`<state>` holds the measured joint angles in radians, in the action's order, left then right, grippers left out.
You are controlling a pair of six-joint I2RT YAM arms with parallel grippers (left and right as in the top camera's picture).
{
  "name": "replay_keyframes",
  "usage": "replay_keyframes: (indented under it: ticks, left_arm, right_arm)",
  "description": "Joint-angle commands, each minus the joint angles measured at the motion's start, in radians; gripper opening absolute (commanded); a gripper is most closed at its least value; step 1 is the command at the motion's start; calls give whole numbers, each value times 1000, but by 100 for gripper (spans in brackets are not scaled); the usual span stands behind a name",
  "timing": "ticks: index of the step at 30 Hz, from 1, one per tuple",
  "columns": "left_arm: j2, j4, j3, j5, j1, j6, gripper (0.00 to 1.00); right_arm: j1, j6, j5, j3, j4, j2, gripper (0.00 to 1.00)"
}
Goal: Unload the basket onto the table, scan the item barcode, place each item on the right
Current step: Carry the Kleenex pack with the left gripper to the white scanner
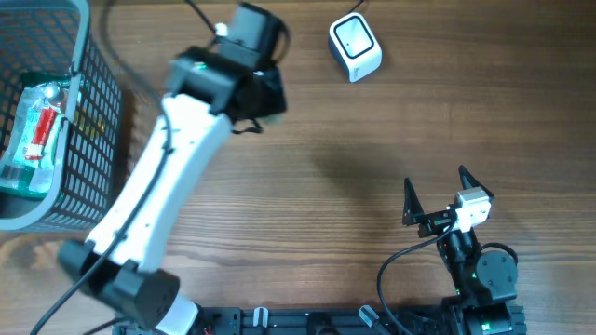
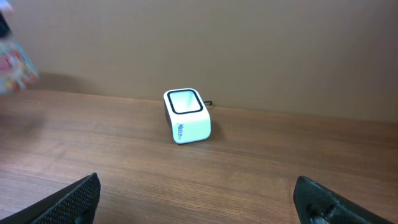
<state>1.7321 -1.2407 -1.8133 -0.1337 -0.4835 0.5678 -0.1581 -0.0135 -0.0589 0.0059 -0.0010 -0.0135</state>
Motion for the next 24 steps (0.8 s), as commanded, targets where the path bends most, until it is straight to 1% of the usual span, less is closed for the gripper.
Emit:
replay_keyframes:
  ticks: [1,3,8,10,12,18,22,24]
  left_arm:
    - [66,24,34,-22,-60,164,43]
    - [93,40,48,-26,-83,214,43]
    - [141,99,114,-59,-138,463,39]
    - [152,126,140,-63,-158,530,40]
    - [161,158,163,-63,-177,548,40]
    - [171,299,248,-69,-234,548,41]
    - [172,361,298,-84,-253,549,40]
    - [175,375,325,-91,-257,593,40]
  right_arm:
    - [5,-10,9,-1,2,9,99]
    - [5,-10,9,-1,2,9,100]
    - [5,-10,9,-1,2,9,100]
    - [5,-10,9,-1,2,9,100]
    - [5,-10,9,-1,2,9,100]
    - [5,-10,9,-1,2,9,100]
    - [5,-10,9,-1,2,9,100]
    - [5,-10,9,-1,2,9,100]
